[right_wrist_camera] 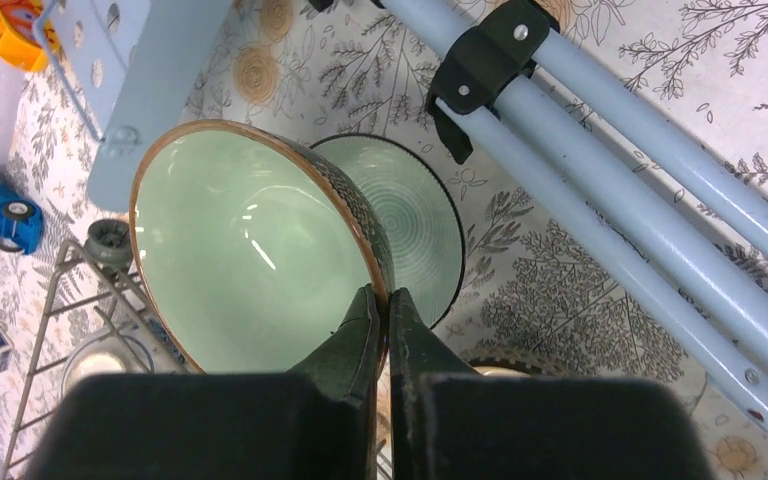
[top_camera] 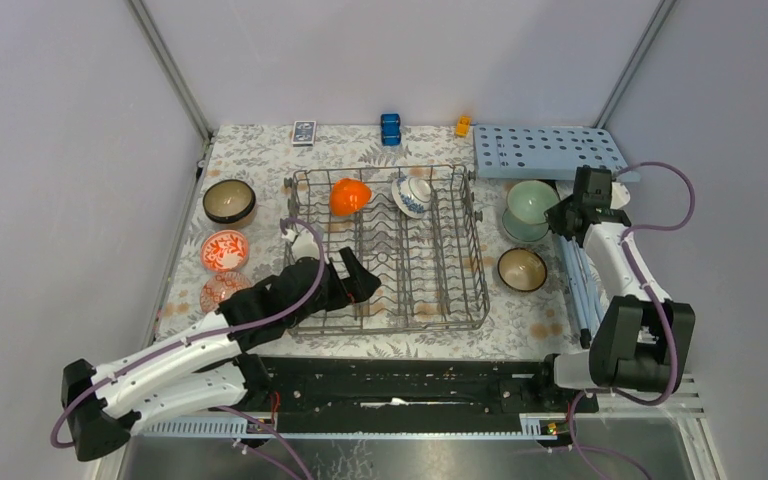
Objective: Unload the bowls from the dish rack
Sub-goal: Place the bowl with the bowl.
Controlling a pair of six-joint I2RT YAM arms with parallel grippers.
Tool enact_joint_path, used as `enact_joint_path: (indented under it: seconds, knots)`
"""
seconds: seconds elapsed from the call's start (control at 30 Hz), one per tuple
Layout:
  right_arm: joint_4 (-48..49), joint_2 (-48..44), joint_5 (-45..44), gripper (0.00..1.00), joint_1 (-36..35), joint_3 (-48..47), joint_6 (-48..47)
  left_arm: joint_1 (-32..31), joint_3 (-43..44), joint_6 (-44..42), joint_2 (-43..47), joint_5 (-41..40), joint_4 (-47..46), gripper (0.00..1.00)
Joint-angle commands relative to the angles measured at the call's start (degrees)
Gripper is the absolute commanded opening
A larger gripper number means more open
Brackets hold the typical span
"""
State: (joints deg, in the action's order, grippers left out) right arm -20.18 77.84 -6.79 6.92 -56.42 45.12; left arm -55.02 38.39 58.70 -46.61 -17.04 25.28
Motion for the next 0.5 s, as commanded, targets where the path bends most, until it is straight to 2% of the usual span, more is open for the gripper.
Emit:
enact_joint_path:
  seconds: [0.0,0.47]
  knots:
    - [8.1,1.4,2.8,0.0,1.5,0.9,3.1,0.2,-0.2,0.9,-0.6,0.4,-3.9,0.97]
    - [11.1,4.6,4.5,0.0,1.7,3.4,3.3,0.2,-0.1,0.9,-2.9,0.7,-4.5,0.97]
